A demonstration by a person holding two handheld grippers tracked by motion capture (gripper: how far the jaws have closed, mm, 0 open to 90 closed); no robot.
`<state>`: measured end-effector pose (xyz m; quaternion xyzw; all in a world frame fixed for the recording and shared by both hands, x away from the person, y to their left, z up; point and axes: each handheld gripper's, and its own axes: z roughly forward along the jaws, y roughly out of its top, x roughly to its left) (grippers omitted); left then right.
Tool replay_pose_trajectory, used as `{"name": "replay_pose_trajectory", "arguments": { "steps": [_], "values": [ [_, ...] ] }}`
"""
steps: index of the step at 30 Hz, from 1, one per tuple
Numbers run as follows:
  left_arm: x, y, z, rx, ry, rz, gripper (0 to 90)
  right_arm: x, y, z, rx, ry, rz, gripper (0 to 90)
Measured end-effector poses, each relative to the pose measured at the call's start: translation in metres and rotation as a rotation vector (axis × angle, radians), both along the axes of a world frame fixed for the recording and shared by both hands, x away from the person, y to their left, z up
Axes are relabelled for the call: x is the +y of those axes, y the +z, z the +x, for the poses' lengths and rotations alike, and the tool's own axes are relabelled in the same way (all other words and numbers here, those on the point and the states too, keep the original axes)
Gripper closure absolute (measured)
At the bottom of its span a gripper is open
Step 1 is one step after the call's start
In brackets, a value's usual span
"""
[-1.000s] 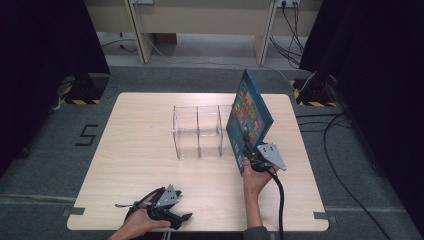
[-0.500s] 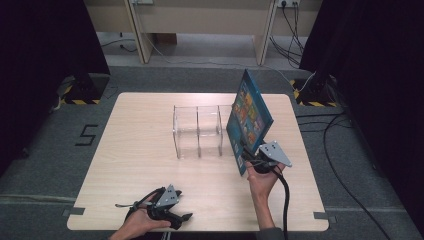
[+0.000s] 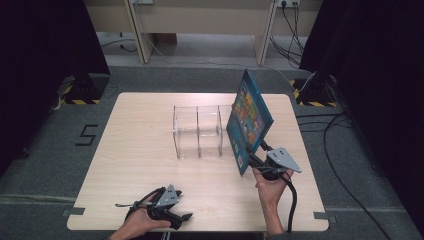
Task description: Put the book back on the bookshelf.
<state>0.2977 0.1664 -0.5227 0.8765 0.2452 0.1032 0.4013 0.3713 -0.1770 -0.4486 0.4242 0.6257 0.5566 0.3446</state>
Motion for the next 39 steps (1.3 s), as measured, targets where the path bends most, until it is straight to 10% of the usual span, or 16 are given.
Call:
{"name": "replay_pose_trajectory", "arguments": {
  "steps": [39],
  "values": [
    [0.0,0.0,0.0,-0.001,-0.007,-0.004,14.4,-0.028,0.007,-0.053,-0.035,0.065,0.042,46.5]
  ]
}}
